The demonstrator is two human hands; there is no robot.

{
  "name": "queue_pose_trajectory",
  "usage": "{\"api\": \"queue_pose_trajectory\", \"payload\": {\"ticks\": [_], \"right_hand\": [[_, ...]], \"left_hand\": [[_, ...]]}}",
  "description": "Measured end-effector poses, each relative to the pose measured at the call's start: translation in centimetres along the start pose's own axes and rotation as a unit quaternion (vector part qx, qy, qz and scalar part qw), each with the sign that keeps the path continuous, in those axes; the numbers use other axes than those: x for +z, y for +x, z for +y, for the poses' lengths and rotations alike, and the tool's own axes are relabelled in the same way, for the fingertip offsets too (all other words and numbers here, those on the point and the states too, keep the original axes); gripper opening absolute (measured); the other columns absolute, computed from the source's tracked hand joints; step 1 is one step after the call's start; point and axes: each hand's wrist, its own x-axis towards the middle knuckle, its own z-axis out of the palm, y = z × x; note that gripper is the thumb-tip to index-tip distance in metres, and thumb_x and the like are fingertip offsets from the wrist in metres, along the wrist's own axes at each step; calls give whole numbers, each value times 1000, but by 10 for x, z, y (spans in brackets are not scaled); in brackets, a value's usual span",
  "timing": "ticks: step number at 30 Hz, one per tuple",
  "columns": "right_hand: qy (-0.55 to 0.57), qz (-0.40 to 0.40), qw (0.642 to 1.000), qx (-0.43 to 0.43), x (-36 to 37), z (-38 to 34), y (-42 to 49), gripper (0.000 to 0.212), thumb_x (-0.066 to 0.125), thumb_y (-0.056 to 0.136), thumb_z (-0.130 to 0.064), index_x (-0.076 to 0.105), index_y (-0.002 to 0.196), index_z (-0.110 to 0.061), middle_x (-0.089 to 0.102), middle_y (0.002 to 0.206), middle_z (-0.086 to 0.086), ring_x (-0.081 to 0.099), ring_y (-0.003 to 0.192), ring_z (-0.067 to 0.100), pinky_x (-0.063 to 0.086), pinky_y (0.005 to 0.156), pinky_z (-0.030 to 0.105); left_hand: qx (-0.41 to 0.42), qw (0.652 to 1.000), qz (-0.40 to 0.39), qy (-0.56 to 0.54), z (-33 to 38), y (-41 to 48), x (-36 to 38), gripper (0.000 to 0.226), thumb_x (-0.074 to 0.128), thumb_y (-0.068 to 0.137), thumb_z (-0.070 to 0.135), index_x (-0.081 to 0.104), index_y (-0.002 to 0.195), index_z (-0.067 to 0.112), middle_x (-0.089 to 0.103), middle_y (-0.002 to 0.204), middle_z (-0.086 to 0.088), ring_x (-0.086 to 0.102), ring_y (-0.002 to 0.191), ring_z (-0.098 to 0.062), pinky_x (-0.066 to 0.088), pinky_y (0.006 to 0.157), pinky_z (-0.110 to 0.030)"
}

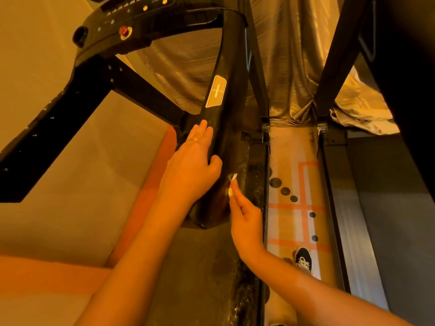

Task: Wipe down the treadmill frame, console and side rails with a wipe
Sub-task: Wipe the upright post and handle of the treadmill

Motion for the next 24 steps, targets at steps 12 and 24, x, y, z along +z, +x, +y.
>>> {"api": "queue_pose_trajectory", "payload": {"ticks": [12,24], "right_hand": [[-44,26,999,1,5,0,-37,46,48,103,-19,43,134,-53,41,77,-24,40,64,-5,37,63,13],[-33,-19,993,-107,-8,-43,-14,37,56,100,-20,60,131,-41,70,106,-6,61,85,-1,50,84,20]], "left_hand": [[1,1000,-2,-2,-3,1,1,68,50,100,25,20,161,21,8,169,5,7,154,-12,24,121,-38],[-41,961,99,-257,-17,-11,-5,52,57,95,13,53,145,24,53,149,1,51,133,-19,41,109,-36]]}}
